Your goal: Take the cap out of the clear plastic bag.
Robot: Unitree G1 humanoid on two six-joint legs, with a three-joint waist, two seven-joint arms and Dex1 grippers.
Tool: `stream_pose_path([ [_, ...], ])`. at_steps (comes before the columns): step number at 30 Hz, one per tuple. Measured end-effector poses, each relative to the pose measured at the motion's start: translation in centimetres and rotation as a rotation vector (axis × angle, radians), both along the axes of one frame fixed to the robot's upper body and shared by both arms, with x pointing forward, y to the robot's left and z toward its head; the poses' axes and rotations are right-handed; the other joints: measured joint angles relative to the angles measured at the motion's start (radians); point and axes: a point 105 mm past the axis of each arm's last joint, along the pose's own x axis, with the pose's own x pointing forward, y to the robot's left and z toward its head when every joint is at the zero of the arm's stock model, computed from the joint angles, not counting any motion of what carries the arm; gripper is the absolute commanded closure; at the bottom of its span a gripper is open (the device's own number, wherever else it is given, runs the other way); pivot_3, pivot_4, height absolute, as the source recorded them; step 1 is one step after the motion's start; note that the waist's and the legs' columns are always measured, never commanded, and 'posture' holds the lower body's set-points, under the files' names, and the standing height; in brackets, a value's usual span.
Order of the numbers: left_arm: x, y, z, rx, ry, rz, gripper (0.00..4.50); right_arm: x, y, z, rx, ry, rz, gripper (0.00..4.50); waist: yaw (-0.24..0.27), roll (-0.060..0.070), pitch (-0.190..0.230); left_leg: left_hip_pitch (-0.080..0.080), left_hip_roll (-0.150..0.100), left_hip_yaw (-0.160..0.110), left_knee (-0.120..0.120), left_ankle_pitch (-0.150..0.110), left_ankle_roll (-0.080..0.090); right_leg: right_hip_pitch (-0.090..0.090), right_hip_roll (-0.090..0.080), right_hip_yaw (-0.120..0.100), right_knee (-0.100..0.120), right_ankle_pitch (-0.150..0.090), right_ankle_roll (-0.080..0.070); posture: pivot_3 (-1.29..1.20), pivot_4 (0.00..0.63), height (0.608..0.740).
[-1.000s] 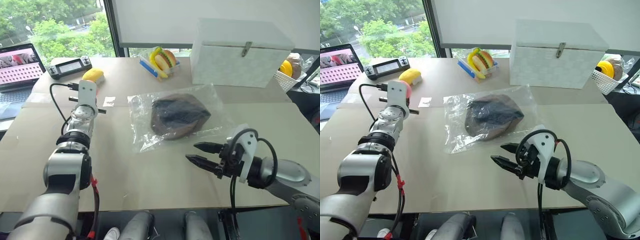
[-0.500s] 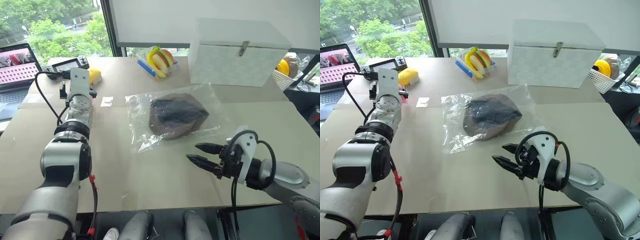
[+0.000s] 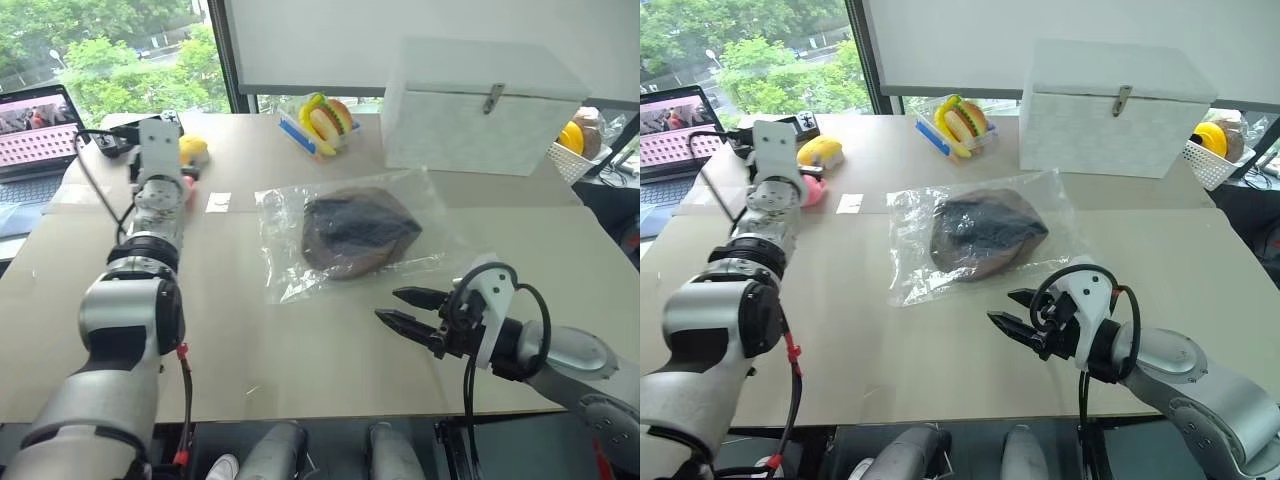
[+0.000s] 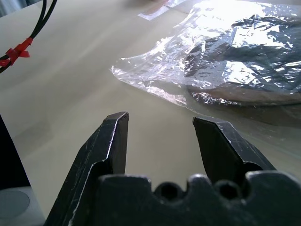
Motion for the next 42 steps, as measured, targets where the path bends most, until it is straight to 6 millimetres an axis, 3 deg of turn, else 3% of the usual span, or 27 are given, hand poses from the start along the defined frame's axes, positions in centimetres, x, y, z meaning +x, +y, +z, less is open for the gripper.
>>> stream_pose_path([
  [3, -0.8, -3.0, -0.1, -0.047, -0.042, -0.288, 0.04, 0.1, 0.0, 0.1, 0.011, -0.011, -0.009, 1.19, -0.017, 0.000, 0.000, 0.000, 0.001, 0.004, 0.006, -0.003, 0.001, -0.001, 0.000, 0.001, 0.002, 0.000, 0.000, 0.00, 0.150, 0.740],
  [6, -2.9, -4.1, -2.2, -0.054, -0.004, -0.547, 0.04, 0.2, -0.4, -0.1, 0.001, -0.010, -0.033, 1.19, -0.048, 0.001, 0.000, 0.001, 0.001, 0.007, 0.006, -0.006, 0.006, -0.001, 0.000, 0.003, 0.003, 0.000, 0.000, 0.00, 0.150, 0.740],
  [7, -3.9, -3.9, -3.5, -0.080, 0.065, -0.633, 0.04, 0.4, -0.3, -0.1, 0.002, -0.016, -0.033, 1.19, -0.057, 0.001, 0.000, 0.001, 0.001, 0.006, 0.006, -0.006, 0.006, -0.002, 0.000, 0.002, 0.003, 0.000, 0.000, 0.00, 0.150, 0.740],
  [10, -10.6, 0.4, -7.1, -0.092, 0.382, -0.857, 0.04, 0.8, -0.6, 0.4, -0.006, -0.051, -0.071, 1.19, -0.104, 0.001, 0.000, 0.005, 0.004, 0.004, 0.006, -0.010, 0.004, -0.009, 0.004, 0.004, 0.014, 0.003, -0.005, 0.00, 0.150, 0.740],
  [12, -12.6, 1.4, -5.1, -0.101, 0.408, -0.893, 0.04, 1.3, -0.9, 0.6, -0.026, -0.081, -0.105, 1.19, -0.086, 0.001, 0.000, 0.002, 0.003, 0.003, 0.007, -0.009, 0.002, -0.015, 0.003, 0.004, 0.013, 0.003, -0.005, 0.00, 0.150, 0.740],
  [15, -13.5, 1.9, -1.4, 0.014, 0.313, -0.851, 0.04, 2.0, -0.6, 1.0, -0.081, -0.139, -0.118, 1.19, -0.045, 0.004, -0.001, 0.010, 0.003, 0.004, 0.006, -0.008, 0.001, -0.009, 0.003, 0.003, 0.010, 0.003, -0.005, 0.00, 0.150, 0.740],
  [16, -13.9, 2.0, -1.2, 0.065, 0.302, -0.829, 0.04, 2.3, -0.8, 0.8, -0.128, -0.159, -0.126, 1.19, -0.035, 0.008, -0.002, 0.015, 0.004, 0.004, 0.005, -0.008, 0.001, -0.003, 0.004, 0.003, 0.005, 0.003, -0.005, 0.00, 0.150, 0.740],
  [18, -15.0, 2.1, -3.2, 0.127, 0.339, -0.812, 0.04, 3.0, -1.5, 0.1, -0.264, -0.211, -0.149, 1.19, -0.024, 0.013, -0.005, 0.022, 0.003, 0.008, 0.000, -0.009, 0.002, 0.003, 0.002, 0.005, 0.001, 0.003, -0.004, 0.00, 0.150, 0.740],
  [22, -15.7, 2.2, -5.5, 0.120, 0.401, -0.810, 0.04, 3.8, -2.1, -0.6, -0.385, -0.292, -0.172, 1.19, -0.016, 0.011, -0.004, 0.019, 0.006, 0.008, -0.001, -0.009, 0.001, -0.001, 0.005, 0.005, 0.001, 0.004, -0.005, 0.00, 0.150, 0.740],
  [26, -15.9, 1.7, -4.3, 0.136, 0.355, -0.806, 0.04, 4.0, -2.0, -1.5, -0.528, -0.411, -0.128, 1.19, -0.016, 0.011, -0.004, 0.019, 0.005, 0.009, -0.002, -0.010, 0.001, -0.001, 0.004, 0.005, 0.001, 0.004, -0.005, 0.00, 0.150, 0.740],
  [31, -16.2, 1.4, -4.9, 0.116, 0.363, -0.800, 0.00, 4.0, -1.6, -2.6, -0.609, -0.480, -0.080, 1.19, -0.020, 0.011, -0.004, 0.018, 0.008, 0.013, -0.003, -0.010, 0.001, -0.001, 0.005, 0.005, 0.001, 0.004, -0.006, 0.00, 0.150, 0.740],
  [35, -16.1, 1.5, -4.7, 0.108, 0.356, -0.788, 0.00, 3.3, 0.4, -4.2, -0.639, -0.495, 0.024, 1.19, -0.022, 0.011, -0.004, 0.020, 0.012, 0.015, -0.003, -0.010, 0.000, 0.000, 0.007, 0.005, 0.001, 0.004, -0.006, 0.00, 0.150, 0.740],
  [42, -15.6, 1.1, -3.9, 0.113, 0.332, -0.794, 0.00, 6.2, 2.7, -7.1, -0.801, -0.644, 0.056, 1.19, -0.030, 0.009, -0.004, 0.020, 0.015, 0.020, -0.004, -0.011, -0.002, -0.003, 0.008, 0.004, 0.000, 0.007, -0.010, 0.00, 0.150, 0.740],
])
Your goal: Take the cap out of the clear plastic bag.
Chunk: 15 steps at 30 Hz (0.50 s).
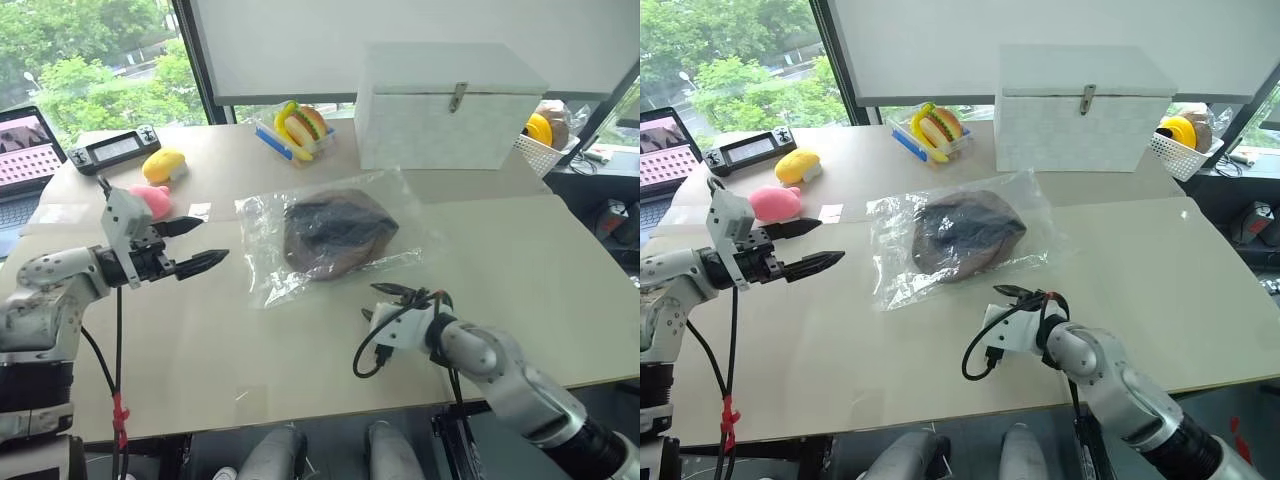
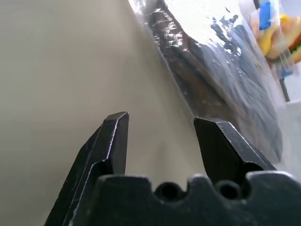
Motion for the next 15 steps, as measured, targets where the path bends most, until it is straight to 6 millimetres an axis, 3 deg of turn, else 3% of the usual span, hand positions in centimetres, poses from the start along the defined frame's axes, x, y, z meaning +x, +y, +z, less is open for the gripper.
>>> stream_pose_path([
  [6, 0.1, 0.0, -0.1, -0.001, 0.010, 0.003, 0.00, 2.2, -1.4, 0.1, -0.061, -0.141, -0.047, 1.19, 0.000, 0.000, 0.000, 0.000, 0.003, 0.001, 0.000, -0.001, -0.002, 0.000, 0.003, 0.000, 0.000, 0.001, -0.002, 0.00, 0.150, 0.740],
  [9, 0.1, -0.1, -0.2, -0.001, 0.011, 0.005, 0.00, 3.1, -1.9, 1.4, -0.076, -0.238, -0.070, 1.19, -0.001, 0.000, 0.000, 0.001, 0.005, 0.001, 0.000, -0.001, -0.003, -0.001, 0.006, 0.001, 0.000, 0.002, -0.003, 0.00, 0.150, 0.740],
  [11, 0.1, -0.1, -0.3, 0.001, 0.014, 0.003, 0.00, 3.3, -1.8, 1.7, -0.058, -0.244, -0.075, 1.19, -0.003, 0.000, 0.000, 0.002, 0.006, 0.001, -0.001, -0.001, -0.004, -0.001, 0.007, 0.001, 0.000, 0.002, -0.003, 0.00, 0.150, 0.740],
  [15, 0.2, -0.2, -0.3, 0.003, 0.015, 0.003, 0.00, 3.3, -1.3, 0.4, -0.071, -0.193, -0.054, 1.19, -0.002, 0.000, 0.000, 0.001, 0.006, 0.001, -0.001, -0.002, -0.004, -0.001, 0.008, 0.001, -0.001, 0.002, -0.004, 0.00, 0.150, 0.740],
])
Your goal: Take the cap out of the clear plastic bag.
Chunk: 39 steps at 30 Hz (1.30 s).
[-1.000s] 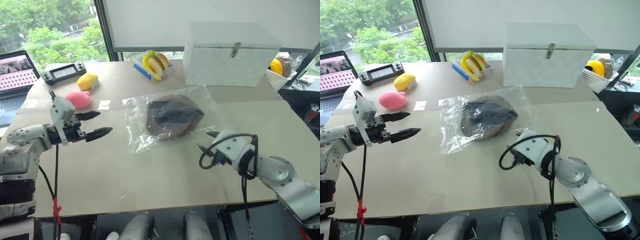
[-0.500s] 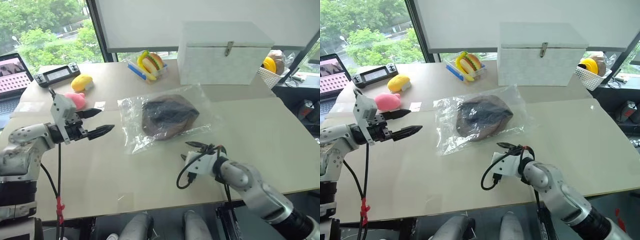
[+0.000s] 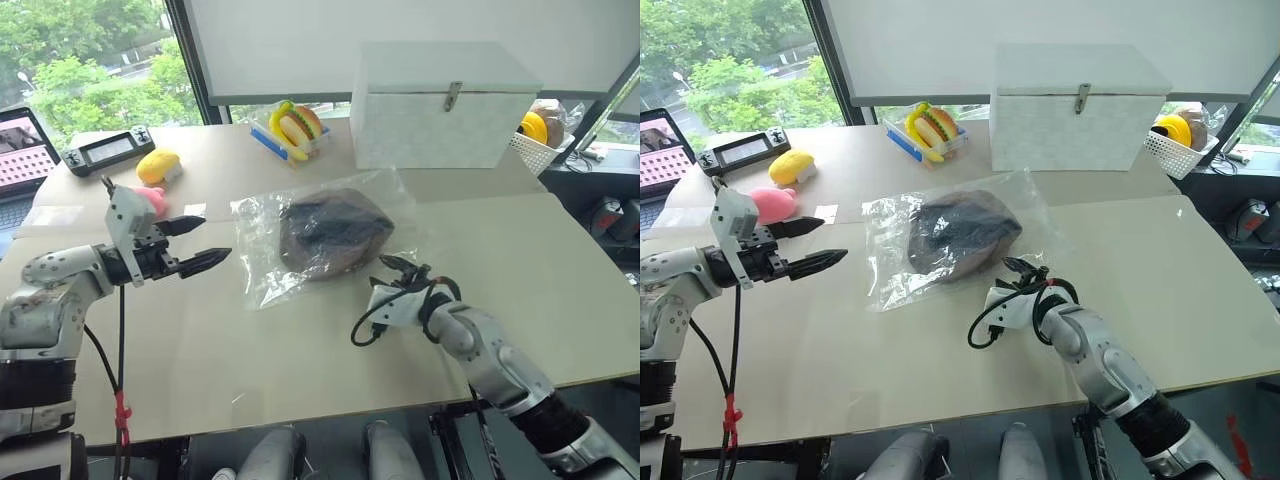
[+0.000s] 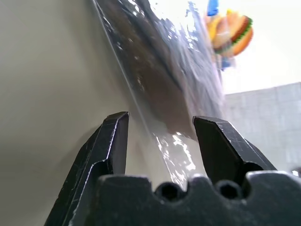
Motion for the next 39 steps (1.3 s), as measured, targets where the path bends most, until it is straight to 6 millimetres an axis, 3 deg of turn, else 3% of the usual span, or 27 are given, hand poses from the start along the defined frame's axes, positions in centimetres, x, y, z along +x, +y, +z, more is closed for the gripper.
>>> stream_pose_path([
  [18, 0.5, -0.2, 0.1, -0.005, 0.000, 0.007, 0.00, 4.2, 5.1, -0.1, -0.058, -0.040, 0.118, 1.19, -0.022, 0.000, 0.000, 0.005, 0.008, 0.004, -0.002, -0.002, -0.005, 0.000, 0.006, 0.001, 0.000, 0.003, -0.005, 0.00, 0.150, 0.740],
  [25, 0.5, -0.4, -0.1, -0.014, 0.001, 0.002, 0.00, 5.1, 6.8, -0.6, -0.073, -0.003, 0.155, 1.19, -0.037, -0.001, 0.000, 0.018, 0.015, 0.011, -0.005, -0.004, -0.008, 0.005, 0.010, 0.001, 0.000, 0.004, -0.007, 0.00, 0.150, 0.740],
  [26, 0.5, -0.4, -0.1, -0.014, 0.001, 0.002, 0.00, 5.2, 6.9, -0.7, -0.080, 0.007, 0.158, 2.19, -0.039, -0.001, -0.001, 0.018, 0.016, 0.011, -0.005, -0.004, -0.008, 0.005, 0.011, 0.001, 0.000, 0.004, -0.007, 0.00, 0.150, 0.740],
  [28, 0.5, -0.4, -0.1, -0.014, 0.001, 0.001, 0.00, 5.2, 6.9, -1.0, -0.085, 0.021, 0.158, 2.56, -0.041, -0.001, -0.001, 0.018, 0.017, 0.011, -0.005, -0.005, -0.009, 0.005, 0.013, 0.002, 0.000, 0.004, -0.007, 0.00, 0.150, 0.740],
  [33, 0.5, -0.5, -0.3, -0.006, 0.006, 0.001, 0.00, 5.3, 7.1, -1.0, -0.086, 0.029, 0.158, 4.30, -0.042, -0.001, -0.001, 0.018, 0.019, 0.012, -0.005, -0.006, -0.010, 0.004, 0.015, 0.002, 0.000, 0.005, -0.009, 0.00, 0.150, 0.740],
  [39, 0.6, -0.8, -0.7, -0.003, 0.017, -0.010, 0.00, 5.4, 7.0, -0.8, -0.081, 0.024, 0.149, 4.41, -0.037, -0.003, -0.002, 0.019, 0.023, 0.012, -0.005, -0.007, -0.012, 0.004, 0.020, 0.003, -0.001, 0.005, -0.010, 0.00, 0.150, 0.740],
])
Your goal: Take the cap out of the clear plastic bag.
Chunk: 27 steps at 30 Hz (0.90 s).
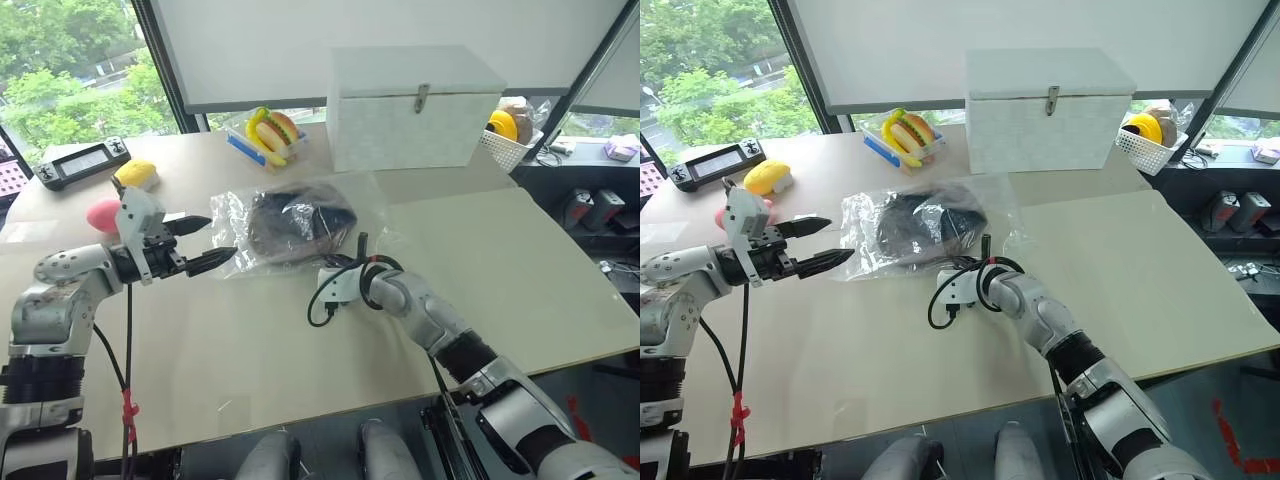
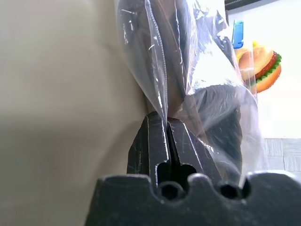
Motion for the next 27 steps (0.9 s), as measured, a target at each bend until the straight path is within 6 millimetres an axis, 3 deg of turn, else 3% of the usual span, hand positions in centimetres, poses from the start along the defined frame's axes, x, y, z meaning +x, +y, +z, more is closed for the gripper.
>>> stream_pose_path([
  [7, 0.1, -0.6, 0.0, -0.002, -0.001, -0.018, 0.00, -0.3, -0.1, 0.5, 0.034, -0.057, -0.016, 4.41, 0.007, 0.000, 0.000, 0.000, 0.006, 0.005, 0.000, -0.001, -0.002, -0.001, 0.004, 0.000, 0.000, 0.002, -0.003, 0.00, 0.150, 0.740],
  [9, 0.3, -0.8, 0.2, -0.004, -0.010, -0.026, 0.00, -0.6, -1.2, 0.5, 0.068, -0.055, -0.047, 4.41, 0.012, 0.000, 0.000, -0.001, 0.006, 0.005, 0.000, -0.002, -0.002, -0.001, 0.004, 0.000, -0.001, 0.002, -0.004, 0.00, 0.150, 0.740],
  [13, 0.6, -1.1, 0.0, -0.002, -0.009, -0.033, 0.00, -3.2, -6.5, -0.4, 0.144, 0.090, -0.144, 4.41, 0.043, 0.000, 0.000, -0.003, 0.005, 0.005, 0.000, -0.006, 0.001, -0.002, 0.004, 0.000, -0.004, 0.002, -0.004, 0.00, 0.150, 0.740],
  [17, 0.8, -1.4, -0.3, -0.006, 0.001, -0.045, 0.00, -4.9, -11.5, -0.8, 0.131, 0.179, -0.257, 4.41, 0.044, 0.001, 0.001, -0.006, 0.006, 0.008, 0.000, -0.007, 0.003, -0.001, 0.004, 0.000, -0.012, 0.003, -0.005, 0.00, 0.150, 0.740],
  [21, 0.9, -1.4, -0.5, -0.012, 0.010, -0.048, 0.00, -4.8, -19.3, -0.2, 0.039, 0.178, -0.475, 4.41, 0.046, 0.001, 0.001, -0.005, 0.006, 0.011, 0.000, -0.007, 0.003, -0.001, 0.004, 0.000, -0.013, 0.003, -0.006, 0.00, 0.150, 0.740],
  [23, 0.9, -1.4, -0.6, -0.012, 0.013, -0.046, 0.00, -4.4, -22.2, 0.3, -0.002, 0.155, -0.568, 4.41, 0.043, 0.000, 0.001, -0.005, 0.008, 0.012, 0.000, -0.006, 0.002, -0.001, 0.005, 0.000, -0.013, 0.004, -0.008, 0.00, 0.150, 0.740],
  [27, 1.1, -1.8, -0.4, -0.012, 0.007, -0.060, 0.00, -3.3, -23.5, 1.0, -0.036, 0.101, -0.627, 4.41, 0.030, 0.000, 0.002, -0.005, 0.012, 0.014, 0.000, -0.005, 0.000, -0.002, 0.008, 0.000, -0.012, 0.005, -0.009, 0.00, 0.150, 0.740],
])
